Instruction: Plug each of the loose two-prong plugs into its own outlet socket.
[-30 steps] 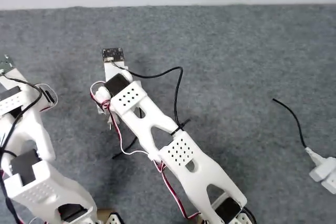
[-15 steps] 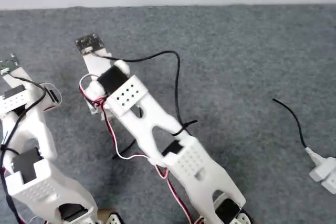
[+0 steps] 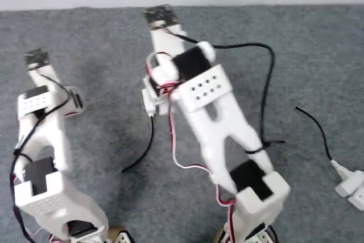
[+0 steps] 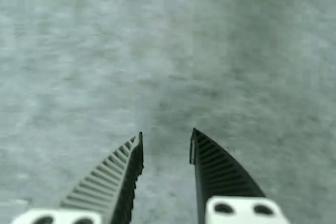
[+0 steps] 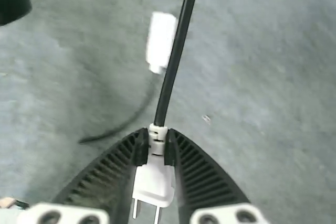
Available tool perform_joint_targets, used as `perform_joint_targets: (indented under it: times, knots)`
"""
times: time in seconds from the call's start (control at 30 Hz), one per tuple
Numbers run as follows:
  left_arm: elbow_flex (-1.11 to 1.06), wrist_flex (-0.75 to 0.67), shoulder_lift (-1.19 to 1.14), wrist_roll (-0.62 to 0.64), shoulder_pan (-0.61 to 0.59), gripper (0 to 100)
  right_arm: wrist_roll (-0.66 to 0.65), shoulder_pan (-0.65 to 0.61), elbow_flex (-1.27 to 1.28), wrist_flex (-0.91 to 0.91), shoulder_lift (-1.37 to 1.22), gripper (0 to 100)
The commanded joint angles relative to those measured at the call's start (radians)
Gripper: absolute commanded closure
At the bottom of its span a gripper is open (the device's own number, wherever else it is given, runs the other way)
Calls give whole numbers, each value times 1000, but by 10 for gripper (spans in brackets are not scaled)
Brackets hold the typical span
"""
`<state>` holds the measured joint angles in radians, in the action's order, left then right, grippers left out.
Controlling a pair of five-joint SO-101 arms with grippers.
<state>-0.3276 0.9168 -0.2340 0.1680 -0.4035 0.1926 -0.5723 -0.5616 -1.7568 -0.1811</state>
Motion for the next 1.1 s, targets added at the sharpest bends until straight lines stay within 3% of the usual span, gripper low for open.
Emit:
perform_joint_targets:
  times: [0.0,0.13,0.27,0.57,0.87,1.07]
  knots:
    - [8,8,17,-15,31,858,-41,85,92,-22,124,991]
    - [7,12,17,-61,34,858,-46,206,273,28,196,991]
    - [12,12,18,-58,52,858,-48,331,522,209,259,991]
    - [-90,34,173,-60,272,855,-92,460,902,564,285,991]
    - [-96,29,210,43,552,854,-133,516,904,657,156,990]
    - [-82,26,133,40,512,854,-144,516,842,651,41,963]
